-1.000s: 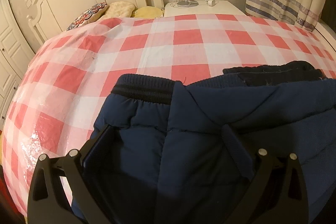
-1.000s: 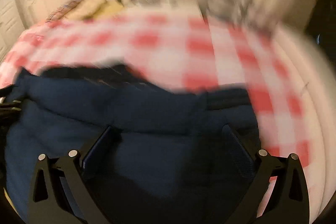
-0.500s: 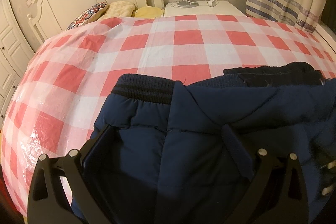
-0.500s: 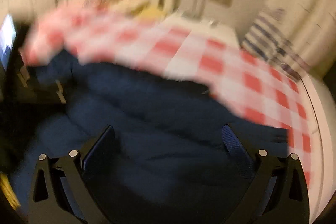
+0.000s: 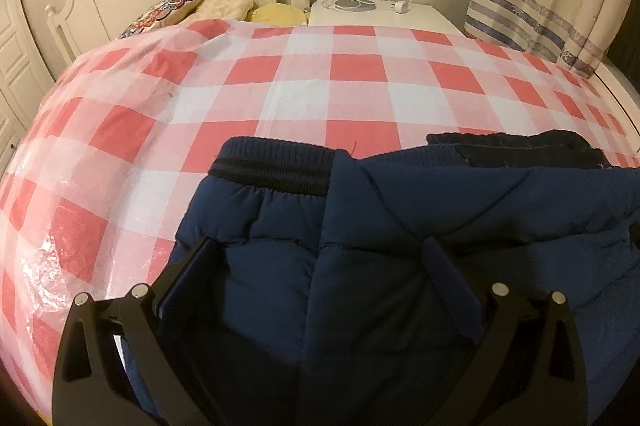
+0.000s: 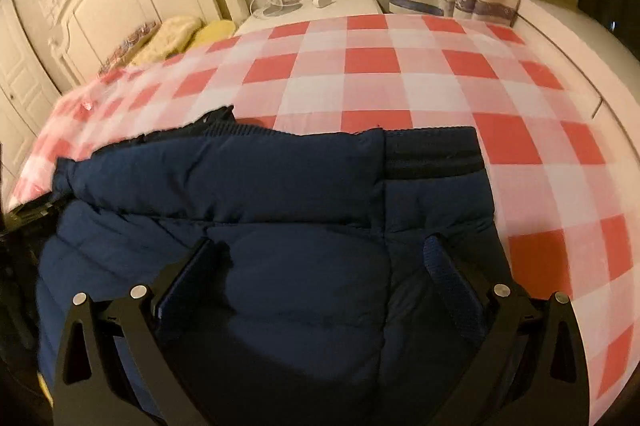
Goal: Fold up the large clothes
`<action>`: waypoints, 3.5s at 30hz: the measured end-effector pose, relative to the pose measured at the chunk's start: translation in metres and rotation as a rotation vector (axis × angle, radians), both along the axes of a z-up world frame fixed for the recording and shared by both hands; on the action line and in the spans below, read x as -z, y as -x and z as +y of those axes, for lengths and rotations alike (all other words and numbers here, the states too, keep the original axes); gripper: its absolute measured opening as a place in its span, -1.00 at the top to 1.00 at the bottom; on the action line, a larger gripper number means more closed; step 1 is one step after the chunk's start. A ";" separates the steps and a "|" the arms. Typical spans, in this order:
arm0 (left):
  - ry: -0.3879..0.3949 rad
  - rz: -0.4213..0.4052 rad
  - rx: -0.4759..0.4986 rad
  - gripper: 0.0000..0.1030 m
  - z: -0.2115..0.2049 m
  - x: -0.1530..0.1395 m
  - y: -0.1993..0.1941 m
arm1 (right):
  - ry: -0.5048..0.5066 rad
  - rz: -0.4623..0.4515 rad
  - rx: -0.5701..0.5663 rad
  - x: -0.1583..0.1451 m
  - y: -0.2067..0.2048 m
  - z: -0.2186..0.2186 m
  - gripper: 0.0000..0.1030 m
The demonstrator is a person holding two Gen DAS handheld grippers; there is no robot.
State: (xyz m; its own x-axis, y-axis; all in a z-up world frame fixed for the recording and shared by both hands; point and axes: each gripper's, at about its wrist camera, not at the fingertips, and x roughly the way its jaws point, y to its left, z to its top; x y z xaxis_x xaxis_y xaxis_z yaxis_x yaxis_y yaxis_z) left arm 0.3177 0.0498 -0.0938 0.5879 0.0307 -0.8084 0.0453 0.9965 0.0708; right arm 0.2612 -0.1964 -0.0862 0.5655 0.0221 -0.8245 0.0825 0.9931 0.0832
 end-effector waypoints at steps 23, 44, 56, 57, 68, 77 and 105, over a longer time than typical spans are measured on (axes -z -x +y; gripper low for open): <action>0.103 -0.149 0.096 -0.96 0.026 -0.003 0.118 | -0.005 -0.117 -0.128 -0.009 0.113 0.000 -0.90; -0.013 -0.163 0.084 -0.96 0.019 -0.003 0.118 | -0.594 -0.335 0.094 0.035 0.289 -0.091 -0.76; -0.011 -0.161 0.087 -0.96 0.019 -0.003 0.118 | -0.544 -0.200 0.136 0.026 0.218 -0.045 -0.86; -0.010 -0.160 0.086 -0.96 0.020 -0.003 0.118 | -0.546 -0.191 0.158 0.025 0.209 -0.043 -0.87; -0.018 -0.117 0.057 -0.95 0.015 -0.010 0.113 | -0.693 -0.410 0.219 0.042 0.210 -0.062 0.08; -0.184 -0.148 0.138 -0.95 -0.104 -0.048 0.038 | -0.692 -0.515 0.118 0.016 0.232 -0.054 0.16; -0.280 -0.306 0.331 -0.96 -0.083 0.004 0.196 | -0.589 -0.578 0.005 -0.017 0.237 -0.033 0.16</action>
